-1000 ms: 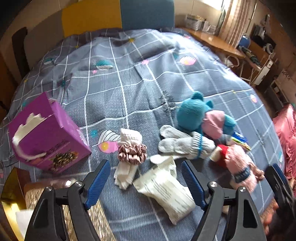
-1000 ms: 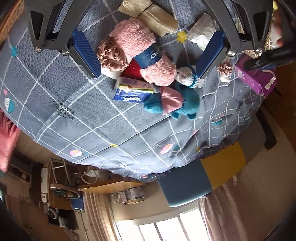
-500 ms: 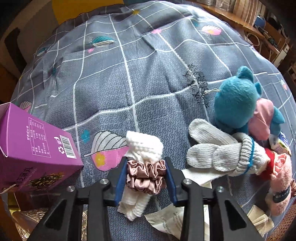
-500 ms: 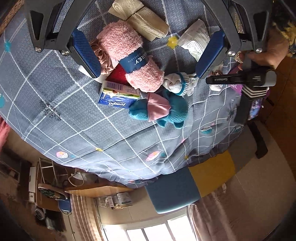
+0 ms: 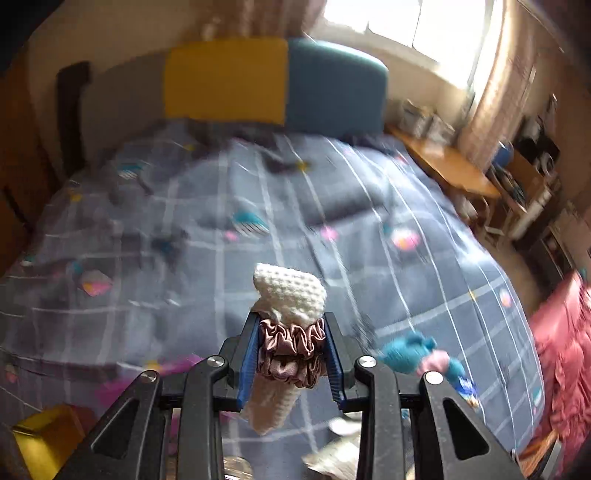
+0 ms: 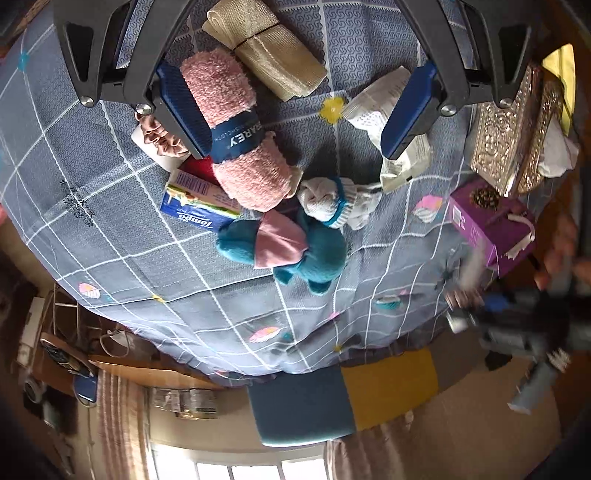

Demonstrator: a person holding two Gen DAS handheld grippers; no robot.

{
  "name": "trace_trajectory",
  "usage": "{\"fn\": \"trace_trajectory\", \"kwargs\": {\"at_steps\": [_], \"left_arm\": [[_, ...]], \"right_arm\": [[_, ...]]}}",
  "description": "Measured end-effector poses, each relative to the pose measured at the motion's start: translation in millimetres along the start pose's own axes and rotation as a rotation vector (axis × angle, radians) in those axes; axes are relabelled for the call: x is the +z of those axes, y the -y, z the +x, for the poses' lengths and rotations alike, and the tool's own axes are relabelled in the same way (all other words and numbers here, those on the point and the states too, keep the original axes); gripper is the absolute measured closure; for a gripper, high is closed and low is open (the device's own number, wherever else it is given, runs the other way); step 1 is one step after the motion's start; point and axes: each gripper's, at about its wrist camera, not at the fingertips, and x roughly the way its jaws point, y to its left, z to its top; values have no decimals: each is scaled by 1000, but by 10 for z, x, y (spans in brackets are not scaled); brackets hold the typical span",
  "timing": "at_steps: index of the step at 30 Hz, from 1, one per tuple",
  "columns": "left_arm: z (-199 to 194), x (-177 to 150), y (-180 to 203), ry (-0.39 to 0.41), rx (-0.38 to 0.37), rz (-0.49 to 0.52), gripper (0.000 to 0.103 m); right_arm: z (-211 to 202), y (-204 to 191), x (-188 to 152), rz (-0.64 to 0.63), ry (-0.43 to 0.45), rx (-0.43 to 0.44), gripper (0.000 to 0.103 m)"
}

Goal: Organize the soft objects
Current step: 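Place the scrunchie item in the gold tray with left gripper while right gripper grasps white packet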

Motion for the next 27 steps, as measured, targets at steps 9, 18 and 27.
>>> {"fn": "trace_trajectory", "kwargs": {"at_steps": [9,18,27], "left_arm": [[-554,-192,-1762,90,236,-220,71],[-892,-1652,-2643,30,268,-321,71],[-820,-2637,-2589,-34,183,-354,70]], "right_arm": [[62,-239,-74,-124,-37,22,10],[276,-738,-136,-267,-119,82,10],[837,-1100,-243,-370,-229,17,37]]}}
